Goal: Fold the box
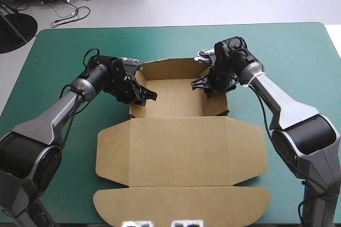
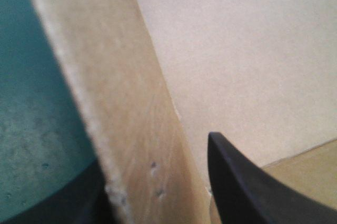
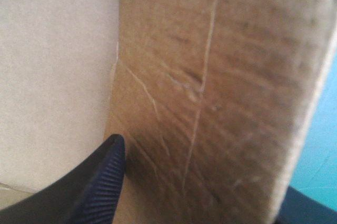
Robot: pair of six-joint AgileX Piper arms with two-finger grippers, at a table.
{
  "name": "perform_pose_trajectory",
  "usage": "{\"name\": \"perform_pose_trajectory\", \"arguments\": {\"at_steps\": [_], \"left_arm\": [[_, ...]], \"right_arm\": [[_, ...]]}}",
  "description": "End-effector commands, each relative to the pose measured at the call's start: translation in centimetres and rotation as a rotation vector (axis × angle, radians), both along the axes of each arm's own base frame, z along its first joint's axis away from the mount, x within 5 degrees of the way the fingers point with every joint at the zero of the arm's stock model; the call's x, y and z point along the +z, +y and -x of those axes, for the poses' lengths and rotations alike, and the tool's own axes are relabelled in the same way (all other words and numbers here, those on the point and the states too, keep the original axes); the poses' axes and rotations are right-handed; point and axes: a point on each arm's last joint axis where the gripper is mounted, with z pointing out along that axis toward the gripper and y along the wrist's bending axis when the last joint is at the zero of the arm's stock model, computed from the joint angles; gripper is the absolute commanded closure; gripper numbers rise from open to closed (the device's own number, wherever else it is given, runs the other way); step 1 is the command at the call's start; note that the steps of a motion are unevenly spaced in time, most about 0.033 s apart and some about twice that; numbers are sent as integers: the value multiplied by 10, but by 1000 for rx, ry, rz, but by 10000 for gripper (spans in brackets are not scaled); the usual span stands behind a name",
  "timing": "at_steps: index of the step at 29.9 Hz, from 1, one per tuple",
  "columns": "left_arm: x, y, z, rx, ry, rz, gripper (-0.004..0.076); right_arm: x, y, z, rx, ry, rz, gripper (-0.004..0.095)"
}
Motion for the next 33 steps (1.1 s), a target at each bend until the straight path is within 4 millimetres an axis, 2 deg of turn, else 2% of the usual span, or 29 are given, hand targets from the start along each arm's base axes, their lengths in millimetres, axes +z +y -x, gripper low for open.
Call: {"name": "perform_pose_trajectory", "arguments": {"at_steps": [1,8,12,17,20,23,25,28,33], "left_arm": [[25,-4,3,5,-82,65,282],[35,-4,-2,26,-153,76,272],[54,-2,-6,11,-201,40,272],[94,3,-3,-4,-250,6,272],[136,8,7,-20,-319,13,281],[181,18,25,-17,-416,21,360],[210,26,43,-10,-482,32,475],[246,40,75,-21,-602,54,711],[286,62,134,-34,-747,107,734]], "right_arm": [[38,-7,8,8,-103,-1,408],[61,-19,13,10,-210,72,408],[76,-22,18,9,-260,58,408],[110,-28,31,0,-340,24,410],[140,-34,44,-9,-408,-8,410],[162,-40,57,-14,-466,-35,410],[170,-44,64,-19,-488,-44,410],[173,-49,66,-47,-484,-74,419],[157,-55,50,-81,-399,-150,424]]}}
